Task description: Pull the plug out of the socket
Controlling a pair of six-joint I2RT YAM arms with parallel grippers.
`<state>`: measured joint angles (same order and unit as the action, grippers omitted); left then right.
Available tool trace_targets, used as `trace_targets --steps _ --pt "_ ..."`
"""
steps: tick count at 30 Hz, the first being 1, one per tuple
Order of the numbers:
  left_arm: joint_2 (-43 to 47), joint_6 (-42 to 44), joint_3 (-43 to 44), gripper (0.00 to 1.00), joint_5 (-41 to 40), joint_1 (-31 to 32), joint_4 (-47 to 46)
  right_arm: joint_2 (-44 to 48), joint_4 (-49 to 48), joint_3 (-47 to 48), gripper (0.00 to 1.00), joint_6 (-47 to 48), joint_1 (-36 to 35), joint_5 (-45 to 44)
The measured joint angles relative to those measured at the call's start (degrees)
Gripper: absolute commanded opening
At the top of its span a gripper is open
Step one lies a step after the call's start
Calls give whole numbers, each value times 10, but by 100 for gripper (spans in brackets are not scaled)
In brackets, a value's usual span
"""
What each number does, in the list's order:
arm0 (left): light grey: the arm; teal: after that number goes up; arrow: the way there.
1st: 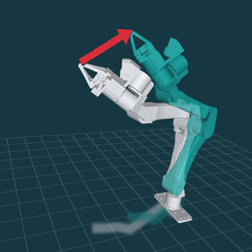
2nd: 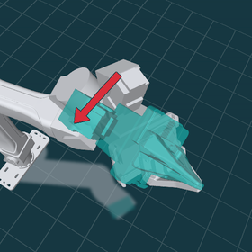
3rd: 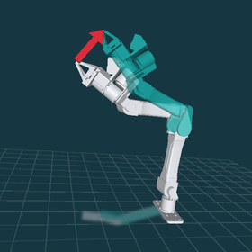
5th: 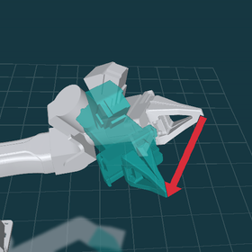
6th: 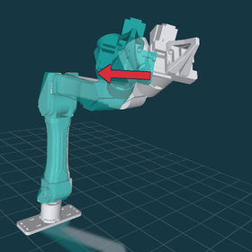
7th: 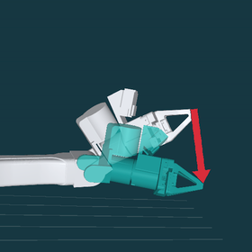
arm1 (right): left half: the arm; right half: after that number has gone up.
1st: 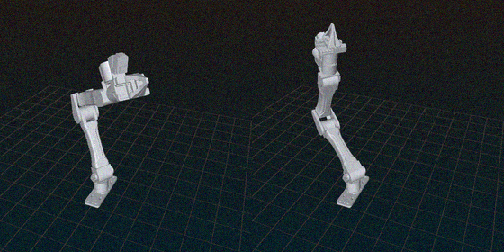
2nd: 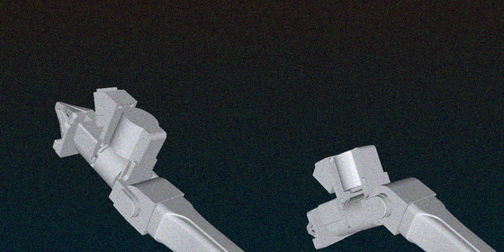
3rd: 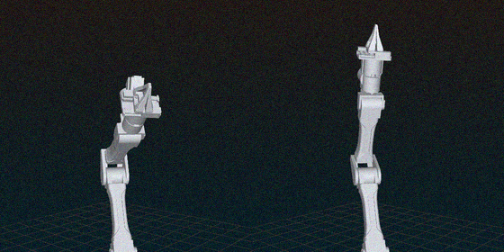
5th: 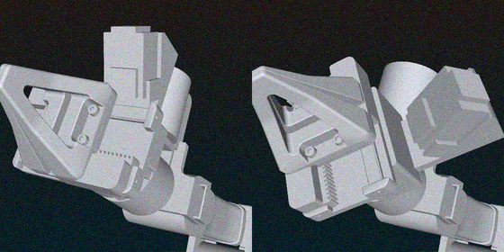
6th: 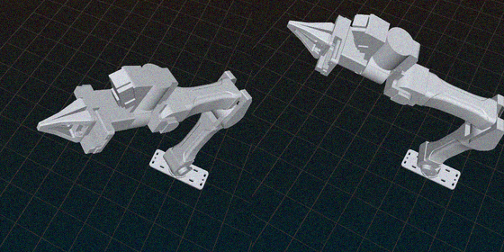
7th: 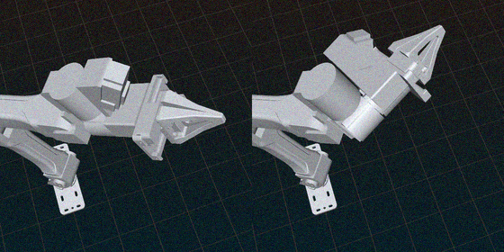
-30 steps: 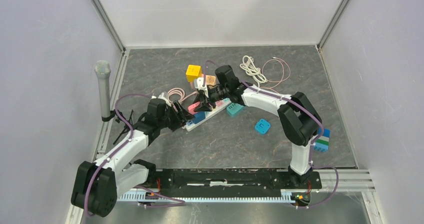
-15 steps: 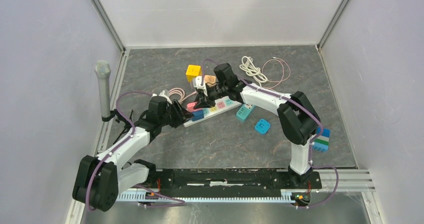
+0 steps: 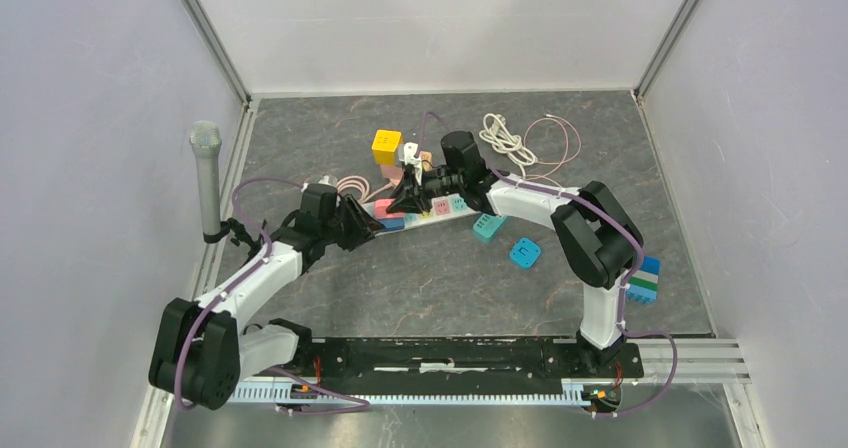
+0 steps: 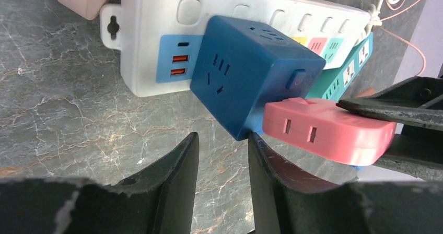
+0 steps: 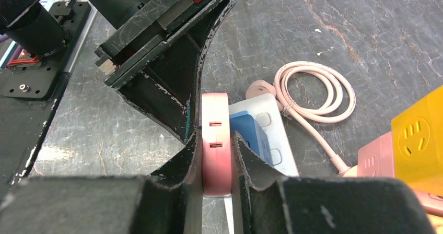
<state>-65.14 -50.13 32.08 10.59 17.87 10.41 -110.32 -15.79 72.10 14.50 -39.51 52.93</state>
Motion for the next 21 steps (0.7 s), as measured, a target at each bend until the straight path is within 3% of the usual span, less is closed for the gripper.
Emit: trace_targets --steps 6,11,15,21 --pt "-20 0 16 47 1 0 15 0 -23 -13 0 -22 3 0" --pt "-28 2 31 60 0 -1 35 0 -18 -9 0 -26 3 -5" --pt "-24 3 35 69 -2 -3 35 -16 45 44 0 -40 4 -11" --pt "-5 5 34 72 -2 -5 6 -46 94 128 0 -88 10 -3"
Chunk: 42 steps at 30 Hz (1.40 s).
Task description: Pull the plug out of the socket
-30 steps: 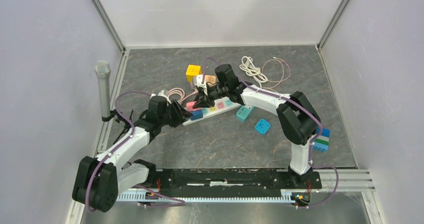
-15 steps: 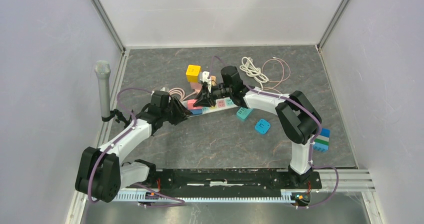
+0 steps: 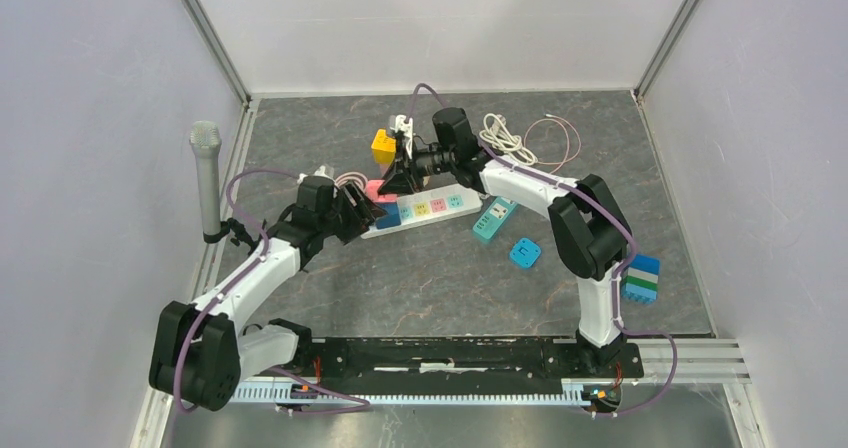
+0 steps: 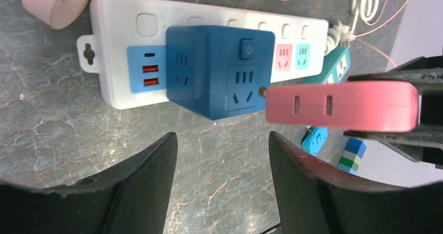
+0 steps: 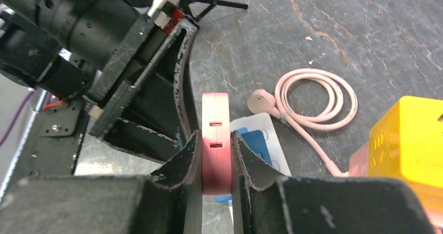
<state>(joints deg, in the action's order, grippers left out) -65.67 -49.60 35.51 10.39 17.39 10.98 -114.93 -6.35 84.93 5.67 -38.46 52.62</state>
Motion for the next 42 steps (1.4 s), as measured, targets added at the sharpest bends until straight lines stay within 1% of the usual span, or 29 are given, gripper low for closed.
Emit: trace_targets --steps 7,15,19,23,28,34,42 --pt "4 0 -23 70 -9 0 -40 -3 0 8 0 -53 -1 15" --pt "10 0 -45 69 -30 0 -41 -3 6 -11 0 -69 0 -19" --pt "43 2 -45 70 -44 0 -35 0 6 -13 0 -77 0 -44" --pt "89 9 -45 74 -64 0 -22 30 10 -31 0 -85 2 -85" --pt "137 17 -45 83 -89 0 3 121 29 -98 0 -83 11 -148" --pt "135 47 -31 84 -83 0 23 224 113 -174 0 -62 15 -203" --pt "115 73 -24 84 -37 9 17 334 245 -353 0 -62 14 -273"
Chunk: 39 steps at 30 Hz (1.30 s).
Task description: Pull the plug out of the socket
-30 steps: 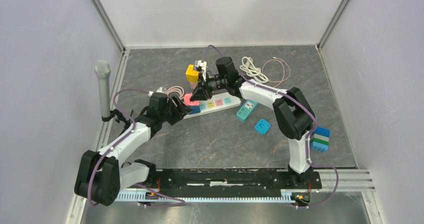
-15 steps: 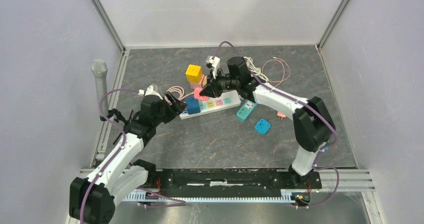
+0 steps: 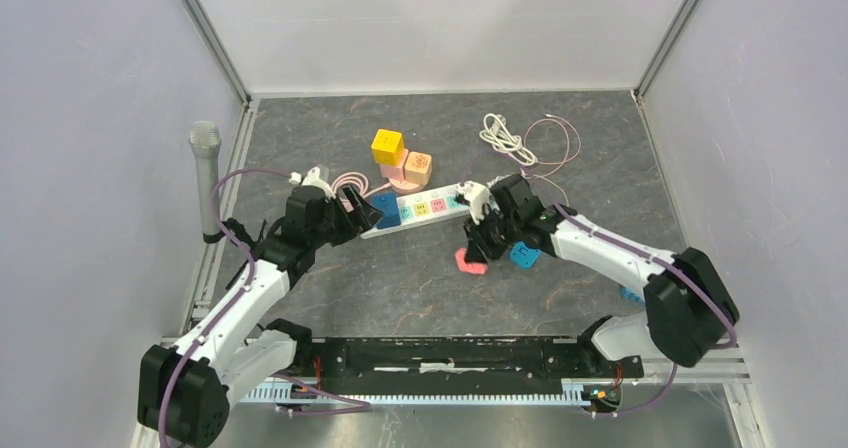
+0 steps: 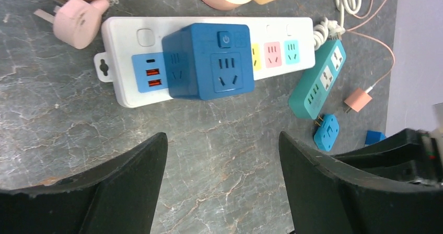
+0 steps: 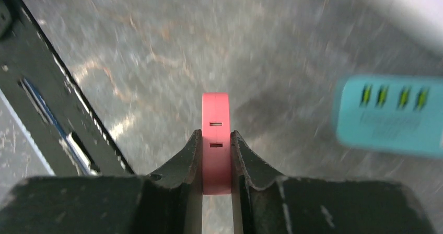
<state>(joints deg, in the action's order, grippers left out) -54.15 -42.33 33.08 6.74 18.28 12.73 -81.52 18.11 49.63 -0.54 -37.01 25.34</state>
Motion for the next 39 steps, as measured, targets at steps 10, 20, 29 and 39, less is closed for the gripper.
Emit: trace_targets --steps 10,20,29,39 --pt "5 16 -11 85 -17 75 -9 112 48 -144 11 -56 0 -24" --pt "-14 56 17 89 -38 89 17 120 35 -171 61 -93 12 -37" --pt "-32 74 50 90 -79 89 47 136 94 -146 94 -90 18 -111" --pt "-87 66 95 82 -158 89 97 167 -50 -61 89 -78 18 -107"
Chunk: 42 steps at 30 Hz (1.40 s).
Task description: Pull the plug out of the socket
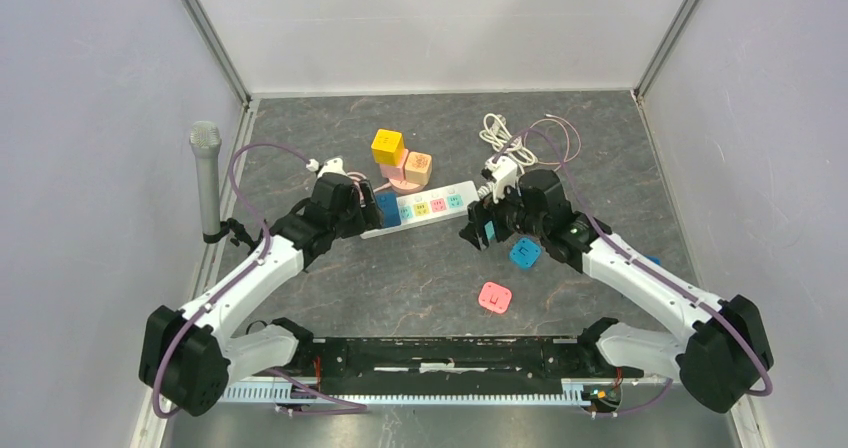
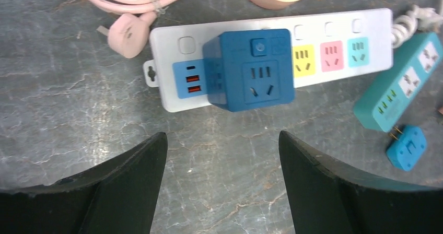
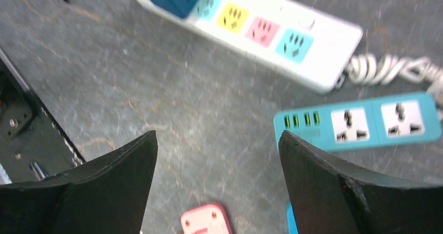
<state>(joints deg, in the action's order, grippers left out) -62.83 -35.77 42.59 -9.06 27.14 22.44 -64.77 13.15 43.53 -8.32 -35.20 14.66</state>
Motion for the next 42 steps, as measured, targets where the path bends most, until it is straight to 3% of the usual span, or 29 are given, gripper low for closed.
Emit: trace_targets --steps 5,9,14,24,35,39,42 --pt "-41 -22 15 67 -38 0 25 -44 -98 24 86 -14 -11 -9" --pt "-80 -30 29 57 -57 0 41 -120 -123 97 73 -24 -46 -64" --pt "-115 -35 46 55 -71 -1 52 -230 -108 215 76 -53 -99 -122" --pt "-164 -55 69 55 -71 -19 80 -392 -33 346 84 -79 -148 -173" --pt "-152 -71 46 55 -71 -21 96 -500 24 459 87 -98 -190 -247" --pt "-138 -74 38 55 -72 -21 98 -515 24 467 85 -105 -195 -253" --pt "-126 -76 31 55 -72 -21 100 -527 24 468 73 -115 -195 -254"
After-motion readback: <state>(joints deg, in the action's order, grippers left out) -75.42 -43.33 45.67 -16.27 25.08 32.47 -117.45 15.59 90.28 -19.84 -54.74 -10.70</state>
